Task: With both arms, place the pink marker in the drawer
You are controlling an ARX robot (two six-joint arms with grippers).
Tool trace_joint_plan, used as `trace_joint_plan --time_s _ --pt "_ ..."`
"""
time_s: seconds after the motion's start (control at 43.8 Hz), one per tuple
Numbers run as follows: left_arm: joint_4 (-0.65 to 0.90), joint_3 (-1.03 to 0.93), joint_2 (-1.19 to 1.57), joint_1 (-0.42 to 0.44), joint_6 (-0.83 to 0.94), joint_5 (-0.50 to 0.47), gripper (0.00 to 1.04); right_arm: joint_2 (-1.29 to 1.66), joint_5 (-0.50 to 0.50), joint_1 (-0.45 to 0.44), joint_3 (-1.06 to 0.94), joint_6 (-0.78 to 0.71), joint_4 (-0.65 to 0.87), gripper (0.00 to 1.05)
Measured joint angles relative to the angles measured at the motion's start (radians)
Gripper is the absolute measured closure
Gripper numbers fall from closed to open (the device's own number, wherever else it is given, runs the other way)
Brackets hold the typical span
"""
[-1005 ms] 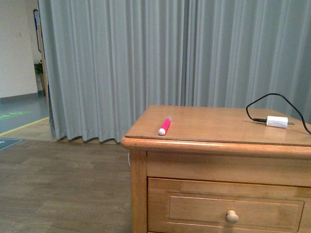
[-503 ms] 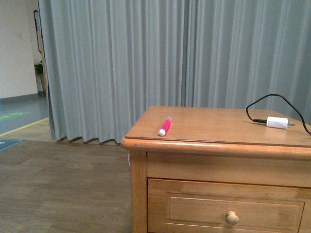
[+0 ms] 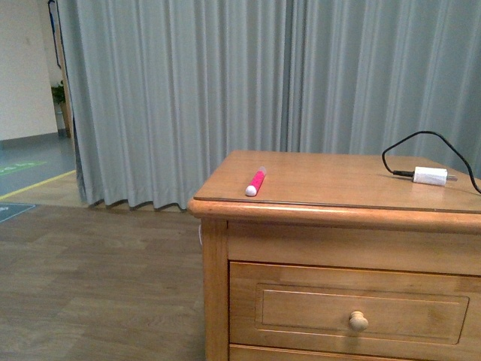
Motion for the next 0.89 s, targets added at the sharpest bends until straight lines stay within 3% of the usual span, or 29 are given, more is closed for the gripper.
trace_joint_plan --time_s 0.343,0.891 --pt "0.000 0.000 0.000 0.000 0.000 0.000 0.06 0.621 0.050 0.094 0.381 0.034 0.135 0.08" --pt "0.000 0.000 0.000 0.000 0.000 0.000 0.06 0.924 0.024 0.097 0.595 -0.024 0.308 0.08"
